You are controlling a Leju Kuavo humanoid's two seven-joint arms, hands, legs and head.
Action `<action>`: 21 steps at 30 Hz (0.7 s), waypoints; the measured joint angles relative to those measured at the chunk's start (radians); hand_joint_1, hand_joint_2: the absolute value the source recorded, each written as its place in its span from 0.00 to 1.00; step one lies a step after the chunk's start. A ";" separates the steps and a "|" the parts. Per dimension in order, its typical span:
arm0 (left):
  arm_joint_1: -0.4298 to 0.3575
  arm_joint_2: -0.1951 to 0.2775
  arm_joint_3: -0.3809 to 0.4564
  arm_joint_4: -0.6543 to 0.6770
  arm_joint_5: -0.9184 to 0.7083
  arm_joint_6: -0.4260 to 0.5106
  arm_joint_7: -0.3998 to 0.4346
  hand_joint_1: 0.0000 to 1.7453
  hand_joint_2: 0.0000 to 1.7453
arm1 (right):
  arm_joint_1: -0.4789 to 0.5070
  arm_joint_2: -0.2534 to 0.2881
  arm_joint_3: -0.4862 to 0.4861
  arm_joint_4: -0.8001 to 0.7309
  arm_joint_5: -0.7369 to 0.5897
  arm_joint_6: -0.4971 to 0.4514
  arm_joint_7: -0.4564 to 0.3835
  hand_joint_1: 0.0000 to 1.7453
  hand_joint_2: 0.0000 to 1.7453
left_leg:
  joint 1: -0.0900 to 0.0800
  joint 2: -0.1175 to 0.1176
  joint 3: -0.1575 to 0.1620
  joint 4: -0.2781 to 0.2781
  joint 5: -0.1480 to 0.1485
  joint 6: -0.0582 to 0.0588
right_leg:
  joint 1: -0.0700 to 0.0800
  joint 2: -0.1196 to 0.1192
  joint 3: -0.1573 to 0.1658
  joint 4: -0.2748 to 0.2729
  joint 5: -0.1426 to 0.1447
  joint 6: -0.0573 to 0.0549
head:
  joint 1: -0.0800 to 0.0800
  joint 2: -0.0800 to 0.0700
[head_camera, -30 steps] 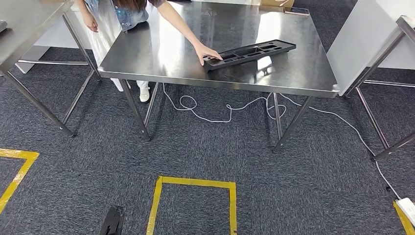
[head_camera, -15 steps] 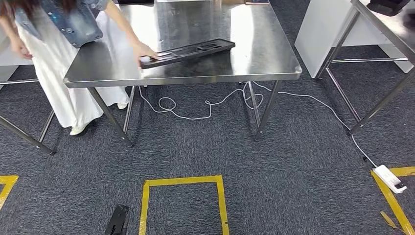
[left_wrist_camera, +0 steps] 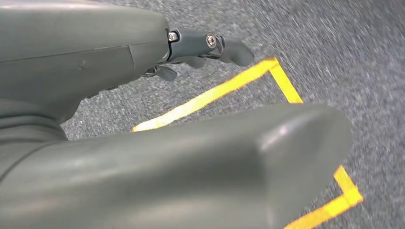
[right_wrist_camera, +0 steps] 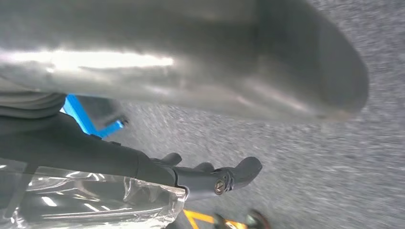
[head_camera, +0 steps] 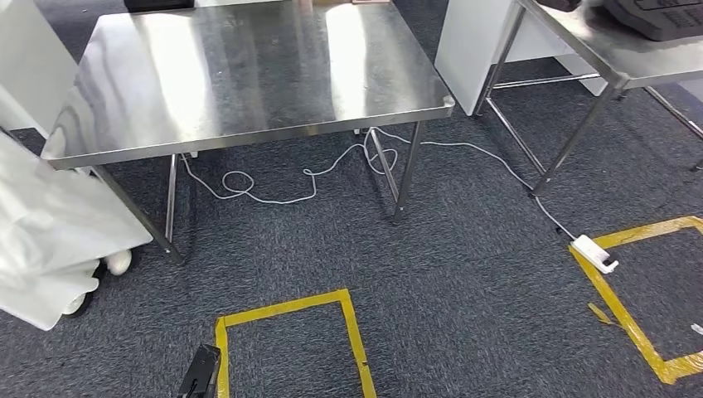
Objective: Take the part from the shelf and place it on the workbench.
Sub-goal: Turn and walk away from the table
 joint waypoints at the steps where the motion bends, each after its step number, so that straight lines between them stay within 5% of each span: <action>1: 0.000 0.000 -0.001 0.000 0.000 0.000 0.001 0.00 0.00 | 0.002 0.000 0.000 0.000 -0.002 0.000 0.000 0.00 0.00 | 0.000 0.013 -0.001 0.000 0.000 -0.001 | -0.003 -0.004 0.015 -0.016 0.009 0.011 | 0.002 0.000; 3: -0.001 0.000 -0.002 0.000 0.000 0.000 0.003 0.00 0.00 | 0.003 -0.001 -0.001 0.000 -0.006 0.000 0.000 0.00 0.50 | 0.000 0.038 0.001 0.002 0.000 -0.007 | -0.012 -0.029 0.099 -0.154 0.053 0.032 | 0.004 0.000; 5: -0.004 0.000 -0.003 -0.002 -0.002 0.000 0.007 0.00 0.00 | 0.001 -0.002 -0.001 0.000 -0.003 -0.004 0.000 0.00 1.00 | -0.005 0.052 0.000 0.006 -0.002 -0.019 | -0.012 -0.051 0.167 -0.271 0.085 0.032 | 0.003 0.000; 8: -0.011 0.000 -0.007 -0.004 0.002 0.000 0.011 0.00 0.00 | 0.005 0.000 -0.001 0.000 0.005 -0.011 0.004 0.00 1.00 | -0.007 0.056 -0.006 0.012 -0.004 -0.016 | -0.012 -0.048 0.175 -0.291 0.095 0.014 | -0.003 0.000; 12: -0.013 0.003 -0.011 -0.006 0.015 0.000 0.013 0.00 0.00 | 0.004 0.006 -0.001 0.000 -0.006 -0.009 0.006 0.00 0.00 | -0.001 0.049 0.001 -0.014 0.019 -0.009 | -0.013 -0.051 0.177 -0.309 0.109 0.014 | -0.006 0.000; 15: -0.019 0.000 -0.019 -0.008 0.016 0.000 0.015 0.00 0.00 | 0.005 0.005 -0.001 0.000 -0.012 -0.010 0.007 0.00 0.00 | 0.011 0.053 0.042 -0.102 0.068 0.004 | -0.008 -0.034 0.156 -0.269 0.087 0.012 | -0.010 0.000; 18: -0.020 -0.001 -0.026 -0.008 0.016 0.000 0.020 0.00 0.00 | 0.006 0.000 -0.001 0.000 -0.011 -0.010 0.014 0.00 0.00 | 0.024 0.061 0.036 -0.113 0.081 -0.012 | -0.020 -0.018 0.064 -0.091 0.018 0.014 | -0.005 0.000; 20: -0.019 -0.002 -0.027 -0.008 0.016 0.000 0.020 0.00 0.00 | 0.009 -0.002 -0.001 0.000 -0.010 -0.010 0.017 0.00 0.00 | 0.038 0.069 0.027 -0.102 0.078 -0.033 | -0.034 -0.020 0.055 -0.077 0.027 0.038 | -0.004 0.000; 21: -0.018 -0.002 -0.028 -0.008 0.017 0.000 0.020 0.00 0.00 | 0.009 -0.003 -0.001 0.000 -0.010 -0.010 0.017 0.00 0.00 | 0.049 0.075 0.020 -0.087 0.073 -0.047 | -0.042 -0.028 0.082 -0.130 0.053 0.058 | -0.004 0.000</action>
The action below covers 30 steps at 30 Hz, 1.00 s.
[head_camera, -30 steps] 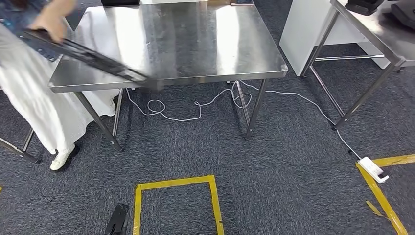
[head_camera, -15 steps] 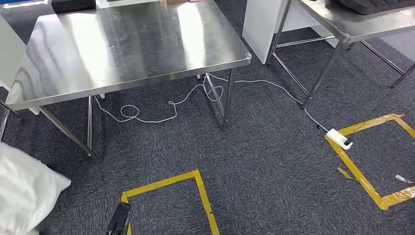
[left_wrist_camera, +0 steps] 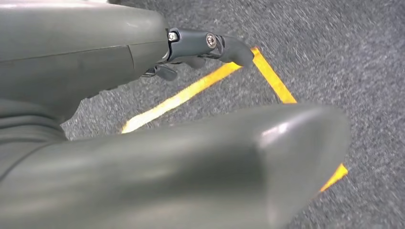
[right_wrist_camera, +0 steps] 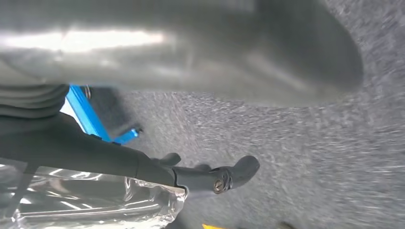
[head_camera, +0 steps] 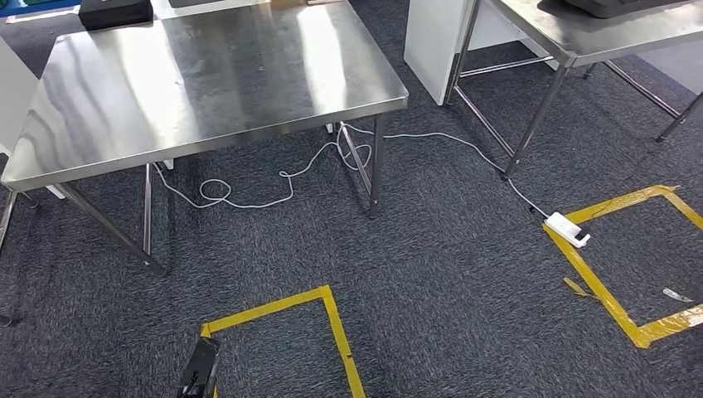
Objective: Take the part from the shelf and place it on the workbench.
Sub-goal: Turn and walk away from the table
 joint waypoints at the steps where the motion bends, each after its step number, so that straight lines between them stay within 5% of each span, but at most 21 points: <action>1: 0.000 0.001 0.000 0.000 0.000 0.000 0.000 0.00 0.00 | -0.002 0.000 0.000 0.000 0.000 0.000 0.000 0.00 0.00 | 0.010 0.007 -0.008 0.022 -0.009 -0.017 | -0.006 -0.018 0.029 -0.055 0.020 0.018 | 0.001 0.000; 2: 0.000 0.004 -0.001 -0.001 0.001 0.000 0.000 0.00 0.00 | -0.005 0.005 0.000 0.001 0.000 0.001 0.000 0.00 0.00 | 0.018 0.013 -0.018 0.049 -0.023 -0.035 | -0.012 -0.036 0.047 -0.095 0.032 0.028 | 0.005 0.000; 3: 0.001 0.007 -0.002 -0.002 0.001 0.000 -0.001 0.00 0.00 | -0.010 0.007 0.000 0.001 0.001 0.002 0.001 0.00 0.00 | 0.022 0.021 -0.026 0.074 -0.037 -0.051 | -0.013 -0.047 0.056 -0.115 0.035 0.024 | 0.005 0.000; 6: 0.000 0.008 -0.006 -0.005 0.001 0.001 -0.002 0.00 0.00 | -0.015 0.008 0.001 0.001 0.001 0.003 0.001 0.00 0.00 | 0.018 0.047 -0.013 0.091 -0.061 -0.071 | 0.001 -0.026 0.058 -0.109 0.019 -0.027 | -0.020 0.000; 7: -0.001 0.006 -0.008 -0.005 0.002 0.001 -0.002 0.00 0.00 | -0.016 0.010 0.001 0.002 0.001 0.003 0.001 0.00 0.00 | 0.016 0.034 -0.006 0.094 -0.076 -0.073 | 0.007 -0.015 0.061 -0.114 0.021 -0.043 | -0.027 0.000; 9: 0.000 0.005 -0.008 -0.006 0.002 0.001 -0.004 0.00 0.00 | -0.021 0.009 0.001 0.002 0.001 0.003 0.001 0.00 0.00 | 0.010 -0.033 -0.023 0.156 -0.151 -0.072 | 0.019 0.009 0.057 -0.123 0.037 -0.072 | -0.033 0.000; 10: 0.003 0.005 -0.008 -0.006 0.002 0.001 -0.004 0.00 0.00 | -0.023 0.011 0.001 0.002 0.001 0.003 0.001 0.00 0.25 | 0.006 -0.072 -0.047 0.222 -0.207 -0.067 | 0.023 0.020 0.049 -0.127 0.048 -0.083 | -0.036 0.000; 12: 0.008 0.005 -0.008 -0.006 0.002 0.001 -0.004 0.00 0.00 | -0.024 0.010 0.001 0.002 0.001 0.003 0.002 0.00 0.25 | -0.006 -0.106 -0.095 0.356 -0.291 -0.047 | 0.035 0.047 0.032 -0.132 0.070 -0.094 | -0.039 0.000; 13: 0.009 0.005 -0.008 -0.006 0.002 0.001 -0.004 0.00 0.00 | -0.023 0.010 0.001 0.002 0.001 0.001 0.003 0.00 0.25 | -0.013 -0.111 -0.104 0.390 -0.305 -0.036 | 0.040 0.059 0.021 -0.132 0.081 -0.097 | -0.039 0.000; 14: 0.010 0.005 -0.008 -0.006 0.002 0.001 -0.005 0.00 0.00 | -0.021 0.010 0.001 0.002 -0.001 -0.002 0.004 0.00 0.00 | -0.020 -0.113 -0.093 0.383 -0.296 -0.023 | 0.044 0.071 0.012 -0.131 0.092 -0.099 | -0.039 0.000; 16: 0.010 0.005 -0.009 -0.006 0.002 0.002 -0.006 0.00 0.00 | -0.018 0.010 0.001 0.002 -0.008 -0.010 0.007 0.00 0.00 | -0.034 -0.120 -0.021 0.273 -0.241 0.006 | 0.050 0.089 -0.006 -0.130 0.112 -0.099 | -0.039 0.000; 19: 0.006 0.008 -0.013 -0.007 0.003 0.002 -0.008 0.00 0.00 | -0.017 0.015 0.000 0.002 -0.013 -0.017 0.013 0.00 0.75 | -0.057 -0.141 0.065 0.115 -0.186 0.046 | 0.052 0.105 -0.026 -0.131 0.136 -0.084 | -0.038 0.000; 20: 0.006 0.009 -0.015 -0.007 0.003 0.003 -0.009 0.00 0.25 | -0.015 0.017 0.001 0.002 -0.010 -0.017 0.018 0.00 1.00 | -0.063 -0.142 0.067 0.104 -0.181 0.052 | 0.050 0.108 -0.030 -0.133 0.143 -0.075 | -0.039 0.000; 23: 0.008 0.008 -0.017 -0.007 0.008 0.009 -0.009 0.00 1.00 | -0.008 0.016 0.002 0.002 0.001 -0.017 0.038 0.00 1.00 | -0.068 -0.126 0.057 0.085 -0.147 0.063 | 0.050 0.093 -0.048 -0.121 0.145 -0.060 | -0.039 0.000; 26: 0.014 0.006 -0.016 -0.006 0.028 0.022 -0.008 0.00 1.00 | -0.011 0.013 0.002 0.002 0.004 -0.011 0.055 0.00 1.00 | -0.063 -0.103 0.041 0.071 -0.122 0.065 | 0.050 0.043 -0.116 0.038 0.049 -0.072 | -0.031 0.000; 28: 0.022 0.004 -0.014 -0.005 0.046 0.033 -0.007 0.00 1.00 | -0.011 0.013 0.004 0.002 0.006 -0.008 0.064 0.00 1.00 | -0.063 -0.085 0.032 0.072 -0.116 0.060 | 0.043 0.032 -0.142 0.147 -0.005 -0.064 | -0.026 0.000; 30: 0.026 0.002 -0.011 -0.004 0.055 0.044 -0.004 0.00 1.00 | -0.008 0.013 0.008 0.002 0.010 -0.009 0.073 0.00 1.00 | -0.061 -0.070 0.027 0.075 -0.112 0.053 | 0.033 0.024 -0.087 0.110 -0.002 -0.043 | -0.022 0.000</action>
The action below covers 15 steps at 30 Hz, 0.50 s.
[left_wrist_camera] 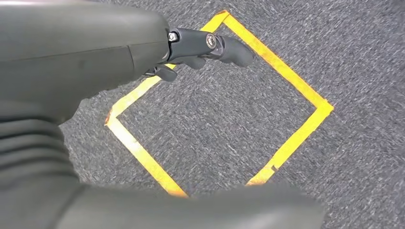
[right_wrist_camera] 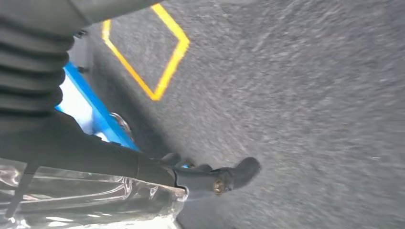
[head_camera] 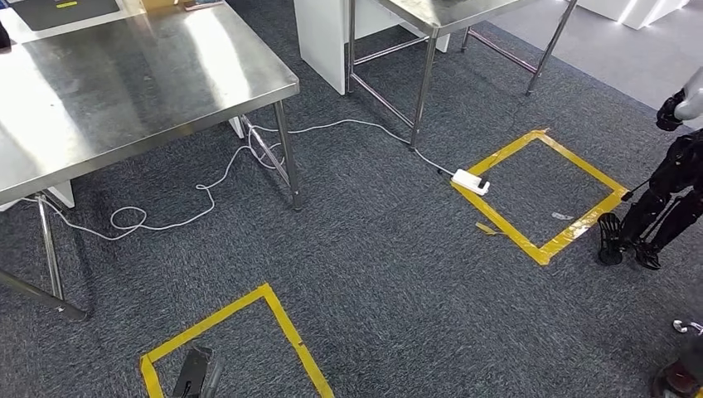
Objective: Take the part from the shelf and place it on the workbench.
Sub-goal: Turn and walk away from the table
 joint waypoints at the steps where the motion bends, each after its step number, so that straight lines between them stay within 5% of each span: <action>1: 0.000 -0.001 0.001 0.000 0.001 0.005 0.002 0.00 1.00 | 0.001 0.000 0.002 0.000 0.002 0.000 0.004 0.00 1.00 | 0.001 0.006 -0.001 0.003 -0.001 -0.004 | -0.006 -0.007 0.055 -0.073 0.016 0.012 | 0.000 0.000; 2: 0.000 -0.002 0.002 0.000 0.003 0.008 0.005 0.00 1.00 | 0.001 0.000 0.004 0.000 0.004 -0.001 0.006 0.00 1.00 | 0.000 0.011 -0.002 0.008 -0.004 -0.010 | -0.009 -0.014 0.107 -0.148 0.027 0.019 | 0.001 0.000; 4: -0.001 -0.002 0.003 0.000 0.006 0.011 0.007 0.00 1.00 | 0.001 0.001 0.008 0.000 0.007 -0.001 0.008 0.00 1.00 | -0.003 0.017 -0.005 0.018 -0.010 -0.023 | -0.010 -0.019 0.163 -0.237 0.036 0.015 | 0.000 0.000; 7: -0.003 -0.004 0.004 0.000 0.007 0.011 0.009 0.00 1.00 | 0.005 0.002 0.011 0.000 0.009 -0.001 0.012 0.00 1.00 | -0.001 0.016 -0.011 0.024 -0.012 -0.039 | -0.009 -0.013 0.163 -0.245 0.036 -0.009 | -0.002 0.000; 9: -0.003 -0.005 0.004 0.000 0.008 0.011 0.009 0.00 1.00 | 0.006 0.003 0.012 0.000 0.009 -0.001 0.013 0.00 1.00 | 0.006 -0.008 -0.032 0.066 -0.043 -0.052 | -0.016 -0.010 0.162 -0.248 0.039 -0.020 | -0.004 0.000; 12: -0.002 -0.005 0.004 0.000 0.008 0.011 0.009 0.00 0.25 | 0.005 0.003 0.013 0.000 0.007 -0.001 0.012 0.00 1.00 | 0.017 -0.038 -0.132 0.260 -0.137 -0.067 | -0.017 -0.006 0.159 -0.248 0.040 -0.028 | -0.007 0.000; 13: -0.001 -0.005 0.004 0.000 0.008 0.010 0.009 0.00 0.00 | 0.005 0.003 0.013 0.000 0.004 0.000 0.008 0.00 1.00 | 0.020 -0.039 -0.161 0.310 -0.148 -0.070 | -0.016 -0.004 0.159 -0.248 0.040 -0.028 | -0.006 0.000; 15: -0.001 -0.005 0.004 0.000 0.008 0.009 0.009 0.00 0.00 | 0.004 0.003 0.013 0.000 -0.005 0.004 -0.006 0.00 1.00 | 0.024 -0.040 -0.167 0.297 -0.107 -0.070 | -0.015 0.002 0.160 -0.248 0.040 -0.028 | -0.006 0.000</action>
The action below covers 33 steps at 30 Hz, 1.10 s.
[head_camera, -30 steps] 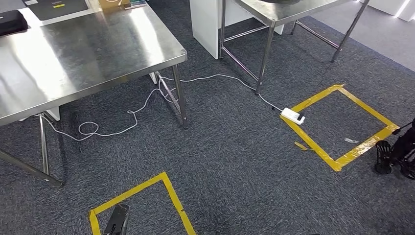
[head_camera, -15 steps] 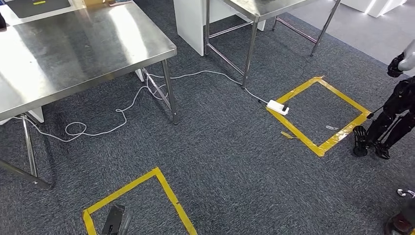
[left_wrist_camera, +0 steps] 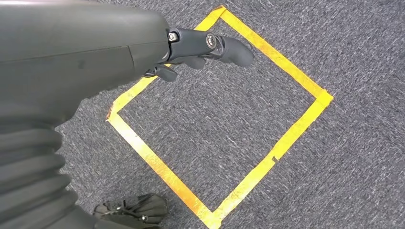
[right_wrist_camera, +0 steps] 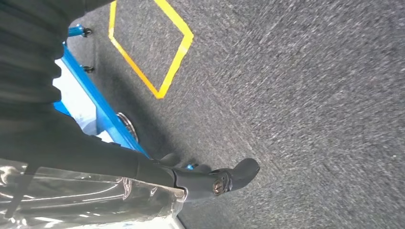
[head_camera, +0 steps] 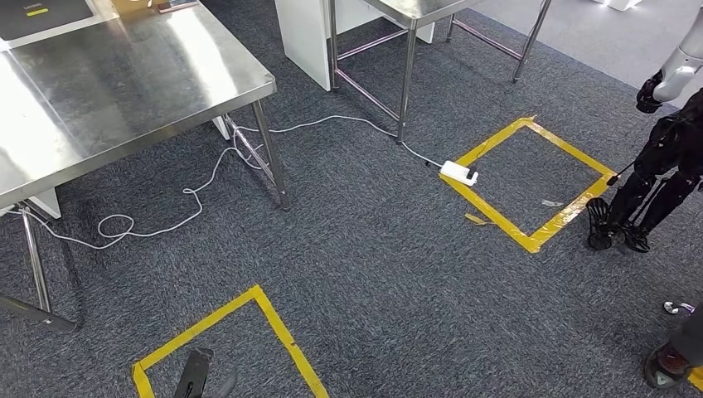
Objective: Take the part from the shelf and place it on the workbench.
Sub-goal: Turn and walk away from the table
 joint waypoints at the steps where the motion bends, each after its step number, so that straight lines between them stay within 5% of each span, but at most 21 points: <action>1: 0.000 0.000 0.000 0.000 0.000 -0.001 0.000 0.00 0.00 | -0.001 0.000 0.000 0.000 -0.004 0.003 -0.008 0.00 1.00 | 0.002 -0.001 0.023 -0.060 0.042 0.002 | 0.000 0.004 0.002 0.000 0.000 0.000 | 0.000 0.000; 4: 0.000 0.002 0.000 0.000 0.004 -0.002 -0.004 0.00 0.00 | -0.003 0.002 0.000 0.000 -0.017 0.006 -0.026 0.00 1.00 | -0.001 -0.013 0.094 -0.230 0.121 0.012 | 0.005 0.012 -0.001 0.001 0.000 0.006 | 0.000 0.000; 8: 0.002 0.003 0.001 0.000 0.010 -0.001 -0.012 0.00 0.00 | -0.002 0.002 -0.001 0.000 -0.027 0.004 -0.034 0.00 0.00 | -0.010 -0.008 0.103 -0.257 0.131 0.035 | 0.006 0.011 -0.014 0.005 -0.001 0.030 | 0.001 0.000; 10: 0.002 0.002 0.002 0.000 0.011 -0.001 -0.014 0.00 0.00 | -0.003 0.001 -0.001 0.000 -0.031 0.005 -0.035 0.00 0.00 | -0.009 0.003 0.110 -0.268 0.141 0.051 | 0.009 0.005 -0.049 0.072 -0.036 0.025 | 0.005 0.000; 12: 0.003 0.002 0.004 0.000 0.011 -0.002 -0.014 0.00 0.00 | -0.004 0.000 -0.001 0.000 -0.033 0.005 -0.035 0.00 0.00 | -0.013 0.016 0.109 -0.268 0.141 0.057 | 0.010 0.002 -0.118 0.211 -0.096 0.013 | 0.009 0.000; 14: 0.003 0.002 0.005 0.000 0.011 -0.002 -0.011 0.00 0.00 | -0.002 -0.002 -0.001 0.000 -0.033 0.005 -0.034 0.00 0.00 | -0.019 0.031 0.108 -0.267 0.140 0.059 | 0.013 0.001 -0.163 0.299 -0.119 0.015 | 0.013 0.000; 15: 0.003 0.001 0.005 0.000 0.011 -0.002 -0.010 0.00 0.00 | -0.001 -0.003 -0.001 0.000 -0.034 0.005 -0.033 0.00 0.00 | -0.022 0.038 0.109 -0.267 0.140 0.059 | 0.016 -0.001 -0.155 0.285 -0.107 0.020 | 0.015 0.000; 17: 0.002 0.000 0.005 0.000 0.011 -0.002 -0.007 0.00 0.00 | -0.001 -0.004 -0.001 0.000 -0.034 0.005 -0.032 0.00 0.00 | -0.028 0.055 0.113 -0.267 0.137 0.059 | 0.020 -0.025 -0.088 0.159 -0.055 0.029 | 0.016 0.000; 20: 0.001 -0.002 0.005 0.000 0.011 -0.002 -0.006 0.00 0.00 | -0.007 -0.005 -0.002 0.000 -0.035 0.005 -0.032 0.00 0.00 | -0.041 0.081 0.119 -0.263 0.127 0.052 | 0.029 -0.076 -0.011 0.007 -0.004 0.017 | 0.015 0.000; 22: 0.000 -0.003 0.004 0.000 0.010 -0.002 -0.006 0.00 0.00 | -0.006 -0.005 -0.002 0.000 -0.035 0.005 -0.032 0.00 0.00 | -0.044 0.099 0.121 -0.261 0.122 0.047 | 0.026 -0.058 -0.010 -0.003 0.003 0.005 | 0.013 0.000; 25: -0.002 -0.004 0.003 -0.001 0.010 -0.002 -0.006 0.00 0.00 | -0.004 -0.004 -0.002 0.000 -0.035 0.005 -0.032 0.00 0.00 | -0.033 0.056 0.102 -0.206 0.074 0.027 | 0.012 -0.026 -0.009 -0.007 0.011 -0.008 | 0.009 0.000; 27: 0.000 -0.004 0.002 -0.001 0.010 -0.002 -0.006 0.00 0.00 | -0.005 -0.004 -0.002 0.000 -0.035 0.005 -0.032 0.00 0.00 | -0.022 0.011 0.048 -0.081 0.001 0.014 | 0.011 -0.005 -0.013 -0.006 0.014 -0.014 | 0.005 0.000; 29: 0.001 -0.004 0.002 0.000 0.010 -0.002 -0.006 0.00 0.00 | -0.004 -0.004 -0.002 0.000 -0.035 0.005 -0.032 0.00 0.00 | -0.013 0.000 0.000 0.024 -0.035 0.007 | 0.011 0.020 -0.015 -0.006 0.016 -0.016 | 0.006 0.000; 31: 0.001 -0.004 0.002 0.000 0.010 -0.002 -0.006 0.00 0.50 | -0.002 -0.003 -0.002 0.000 -0.035 0.005 -0.032 0.00 0.00 | -0.007 -0.007 0.019 -0.019 0.014 0.006 | 0.010 0.048 -0.013 -0.005 0.017 -0.016 | 0.005 0.000; 33: 0.001 -0.003 0.001 -0.001 0.010 -0.002 -0.006 0.00 1.00 | -0.003 -0.002 -0.002 0.000 -0.035 0.005 -0.032 0.00 0.00 | 0.000 -0.049 0.083 -0.159 0.090 0.010 | 0.010 0.075 -0.012 -0.005 0.020 -0.012 | 0.006 0.000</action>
